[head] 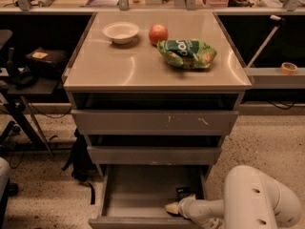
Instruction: Pick rxbar blueberry from bottom drawer and place on counter
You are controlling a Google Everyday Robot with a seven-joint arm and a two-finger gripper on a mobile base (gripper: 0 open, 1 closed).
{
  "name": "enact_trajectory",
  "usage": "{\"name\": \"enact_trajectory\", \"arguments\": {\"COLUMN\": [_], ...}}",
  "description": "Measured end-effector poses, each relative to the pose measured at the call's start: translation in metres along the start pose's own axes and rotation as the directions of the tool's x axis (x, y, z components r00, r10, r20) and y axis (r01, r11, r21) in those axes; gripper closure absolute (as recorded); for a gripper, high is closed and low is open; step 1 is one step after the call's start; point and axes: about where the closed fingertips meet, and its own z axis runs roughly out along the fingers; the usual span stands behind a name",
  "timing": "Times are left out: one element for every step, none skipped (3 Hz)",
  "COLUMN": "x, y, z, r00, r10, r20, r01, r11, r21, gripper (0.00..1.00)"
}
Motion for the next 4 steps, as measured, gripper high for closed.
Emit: {"name": "enact_trajectory", "arguments": {"x": [-0.005,-0.009,-0.011,-0.025], "y": [0.001,0.001,0.002,-0.006], "z": [-0.008,-0.013,-0.015,-0.047], "r00": [1.0,1.0,1.0,0.999], "r10": [0.0,0.0,0.0,-0.014], "r20": [0.0,0.0,0.0,0.053], "r01": [0.0,0.0,0.0,0.012], "r11": [1.0,1.0,1.0,0.9991], "r21": [0.0,0.0,0.0,0.04], "gripper": [1.0,1.0,1.0,1.0]}}
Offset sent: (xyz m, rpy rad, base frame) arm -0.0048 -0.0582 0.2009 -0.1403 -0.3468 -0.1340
